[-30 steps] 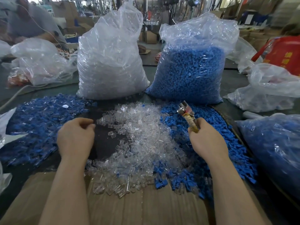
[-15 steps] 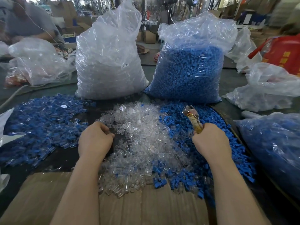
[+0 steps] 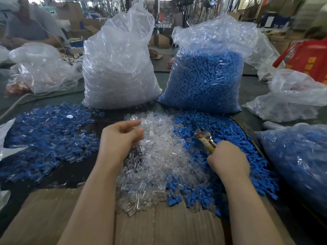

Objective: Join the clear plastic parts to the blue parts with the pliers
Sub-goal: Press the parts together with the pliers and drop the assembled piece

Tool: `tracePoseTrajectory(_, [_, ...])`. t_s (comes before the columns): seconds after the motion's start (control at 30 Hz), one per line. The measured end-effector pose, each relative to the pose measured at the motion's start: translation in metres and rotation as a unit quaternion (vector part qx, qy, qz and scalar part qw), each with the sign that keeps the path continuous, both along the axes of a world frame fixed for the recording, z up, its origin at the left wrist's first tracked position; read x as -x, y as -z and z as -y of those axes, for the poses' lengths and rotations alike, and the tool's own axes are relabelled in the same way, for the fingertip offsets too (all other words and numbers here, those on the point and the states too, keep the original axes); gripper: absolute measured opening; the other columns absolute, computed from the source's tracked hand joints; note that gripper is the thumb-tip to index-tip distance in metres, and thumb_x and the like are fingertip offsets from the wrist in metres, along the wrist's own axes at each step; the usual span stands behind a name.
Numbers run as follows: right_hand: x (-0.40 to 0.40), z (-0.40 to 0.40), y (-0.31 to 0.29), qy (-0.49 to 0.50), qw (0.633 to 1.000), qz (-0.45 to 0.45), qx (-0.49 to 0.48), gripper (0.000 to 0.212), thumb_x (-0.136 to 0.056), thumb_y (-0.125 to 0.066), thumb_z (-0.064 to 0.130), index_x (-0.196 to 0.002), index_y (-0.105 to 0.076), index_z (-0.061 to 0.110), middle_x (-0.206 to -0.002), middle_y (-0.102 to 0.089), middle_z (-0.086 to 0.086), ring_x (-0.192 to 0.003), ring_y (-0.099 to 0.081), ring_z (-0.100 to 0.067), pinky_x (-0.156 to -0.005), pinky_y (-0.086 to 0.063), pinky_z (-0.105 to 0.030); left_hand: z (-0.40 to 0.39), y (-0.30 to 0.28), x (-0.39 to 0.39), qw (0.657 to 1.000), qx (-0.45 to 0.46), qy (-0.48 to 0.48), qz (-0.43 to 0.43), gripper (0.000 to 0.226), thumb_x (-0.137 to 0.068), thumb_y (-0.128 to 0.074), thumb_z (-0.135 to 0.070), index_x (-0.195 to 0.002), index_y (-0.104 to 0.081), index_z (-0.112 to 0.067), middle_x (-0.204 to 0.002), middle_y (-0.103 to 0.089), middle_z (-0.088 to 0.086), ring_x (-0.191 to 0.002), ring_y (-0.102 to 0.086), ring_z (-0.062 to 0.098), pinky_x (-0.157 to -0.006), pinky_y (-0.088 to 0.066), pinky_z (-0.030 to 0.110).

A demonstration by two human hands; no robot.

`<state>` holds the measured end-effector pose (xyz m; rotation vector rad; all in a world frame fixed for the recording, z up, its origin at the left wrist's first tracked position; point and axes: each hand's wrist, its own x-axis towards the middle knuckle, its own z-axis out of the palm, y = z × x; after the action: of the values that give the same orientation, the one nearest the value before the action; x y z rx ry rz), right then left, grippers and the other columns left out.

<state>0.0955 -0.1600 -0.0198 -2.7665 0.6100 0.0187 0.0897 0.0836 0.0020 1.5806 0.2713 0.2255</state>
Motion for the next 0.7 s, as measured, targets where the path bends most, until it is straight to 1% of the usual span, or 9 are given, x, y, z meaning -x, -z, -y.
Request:
tracePoseTrajectory(0.07, [0.000, -0.002, 0.001, -0.009, 1.000, -0.001, -0.003, 0.019, -0.087, -0.064, 0.019, -0.075, -0.050, 0.015, -0.072, -0.055, -0.005, -0.061, -0.051, -0.022, -0.047, -0.034, -0.027, 0.006, -0.001, 0.000, 1.000, 0.017, 0.014, 0.006, 0.019, -0.083, -0.075, -0.008, -0.100, -0.072, -0.015, -0.078, -0.076, 0.001, -0.072, -0.074, 0.012, -0.063, -0.057, 0.020])
tracePoseTrajectory(0.1, [0.000, -0.002, 0.001, -0.011, 1.000, 0.001, -0.004, 0.018, -0.086, -0.064, 0.019, -0.075, -0.050, 0.015, -0.072, -0.055, -0.005, -0.061, -0.051, -0.022, -0.046, -0.033, -0.027, 0.010, -0.002, 0.001, 1.000, 0.024, 0.019, 0.007, 0.020, -0.083, -0.076, -0.008, -0.101, -0.070, -0.013, -0.079, -0.076, 0.003, -0.072, -0.074, 0.013, -0.062, -0.056, 0.019])
tracePoseTrajectory(0.23, [-0.002, -0.002, 0.001, -0.017, 1.000, -0.005, -0.003, 0.017, -0.086, -0.062, 0.020, -0.076, -0.048, 0.017, -0.074, -0.056, -0.004, -0.063, -0.052, -0.022, -0.048, -0.034, -0.028, 0.022, -0.001, 0.001, 0.999, 0.043, 0.032, 0.000, 0.021, -0.081, -0.077, -0.005, -0.099, -0.065, -0.006, -0.078, -0.076, 0.007, -0.073, -0.075, 0.017, -0.061, -0.057, 0.020])
tracePoseTrajectory(0.3, [-0.002, -0.003, 0.001, -0.028, 1.000, -0.006, -0.001, 0.018, -0.086, -0.063, 0.021, -0.076, -0.047, 0.018, -0.074, -0.055, -0.004, -0.062, -0.051, -0.021, -0.048, -0.032, -0.027, 0.027, 0.000, 0.001, 0.998, 0.038, 0.043, -0.002, 0.019, -0.081, -0.077, -0.005, -0.097, -0.067, -0.006, -0.078, -0.076, 0.007, -0.073, -0.075, 0.017, -0.062, -0.057, 0.020])
tracePoseTrajectory(0.43, [-0.002, -0.004, 0.003, -0.039, 0.999, 0.006, -0.007, 0.016, -0.086, -0.063, 0.022, -0.079, -0.049, 0.018, -0.074, -0.056, -0.004, -0.063, -0.053, -0.021, -0.049, -0.034, -0.028, 0.034, 0.001, 0.001, 0.998, 0.029, 0.063, 0.000, 0.013, -0.081, -0.077, -0.004, -0.091, -0.070, -0.009, -0.077, -0.076, 0.005, -0.074, -0.074, 0.016, -0.064, -0.057, 0.021])
tracePoseTrajectory(0.53, [-0.002, -0.002, 0.004, -0.042, 0.999, 0.030, -0.011, 0.015, -0.086, -0.063, 0.026, -0.080, -0.051, 0.020, -0.074, -0.057, -0.003, -0.062, -0.053, -0.021, -0.050, -0.035, -0.027, 0.036, 0.001, 0.002, 0.997, 0.028, 0.067, 0.004, 0.012, -0.081, -0.076, -0.003, -0.089, -0.071, -0.011, -0.077, -0.076, 0.005, -0.075, -0.074, 0.016, -0.066, -0.057, 0.022])
tracePoseTrajectory(0.6, [-0.002, 0.000, 0.002, -0.045, 0.997, 0.059, -0.038, 0.017, -0.086, -0.065, 0.033, -0.079, -0.053, 0.023, -0.073, -0.058, -0.001, -0.063, -0.054, -0.020, -0.050, -0.035, -0.027, 0.038, 0.000, 0.004, 0.997, 0.035, 0.066, 0.003, 0.012, -0.081, -0.076, -0.003, -0.090, -0.071, -0.010, -0.078, -0.076, 0.005, -0.076, -0.074, 0.016, -0.065, -0.056, 0.020])
tracePoseTrajectory(0.7, [-0.003, 0.001, -0.005, -0.073, 0.982, 0.110, -0.134, 0.026, -0.083, -0.071, 0.044, -0.075, -0.054, 0.025, -0.071, -0.060, 0.002, -0.065, -0.057, -0.019, -0.053, -0.038, -0.029, 0.044, -0.001, 0.006, 0.997, 0.036, 0.074, -0.006, 0.013, -0.083, -0.075, -0.004, -0.094, -0.070, -0.011, -0.079, -0.075, 0.005, -0.074, -0.074, 0.016, -0.063, -0.055, 0.020])
